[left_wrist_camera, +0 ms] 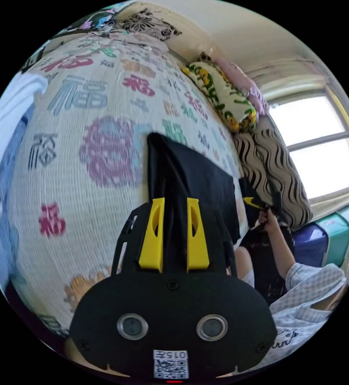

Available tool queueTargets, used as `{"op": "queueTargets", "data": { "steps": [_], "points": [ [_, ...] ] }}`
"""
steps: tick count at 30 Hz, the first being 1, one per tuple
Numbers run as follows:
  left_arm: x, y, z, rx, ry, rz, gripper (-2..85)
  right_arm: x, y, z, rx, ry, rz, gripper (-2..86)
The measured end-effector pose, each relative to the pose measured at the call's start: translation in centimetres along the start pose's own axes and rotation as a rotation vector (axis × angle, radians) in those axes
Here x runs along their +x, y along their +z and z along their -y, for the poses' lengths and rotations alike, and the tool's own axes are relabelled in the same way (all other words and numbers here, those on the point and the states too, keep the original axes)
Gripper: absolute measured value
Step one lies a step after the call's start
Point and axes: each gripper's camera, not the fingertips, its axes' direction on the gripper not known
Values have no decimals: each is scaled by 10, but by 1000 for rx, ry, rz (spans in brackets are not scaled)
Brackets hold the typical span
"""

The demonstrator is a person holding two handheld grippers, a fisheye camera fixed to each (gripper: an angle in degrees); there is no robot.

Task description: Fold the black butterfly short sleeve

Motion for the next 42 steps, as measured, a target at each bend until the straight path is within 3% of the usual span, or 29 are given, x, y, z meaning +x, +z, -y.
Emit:
{"op": "queueTargets", "data": {
  "steps": [7,15,19,23,27,31,36,42],
  "points": [
    [-6,63,-73,-37,-76,17,92,-40,66,-61,-222,27,75,107],
    [-14,87,-83,-61,0,44,22,-72,71,-55,-203,75,44,11],
    [-19,103,-96,-37,21,59,20,-91,59,-52,-105,104,19,10],
    [-31,123,-108,-65,-13,93,52,-120,89,-45,-297,66,-73,37],
    [-50,103,-132,63,-100,7,80,-156,69,-35,-248,31,-191,59],
    [-75,81,-172,344,-228,113,80,-219,51,4,-227,-82,-238,81],
    [-99,121,-189,261,-301,108,88,-325,84,75,-234,-299,-240,82],
    [-108,148,-207,290,-293,99,58,-441,169,154,-338,-437,-252,89]
  ]
}}
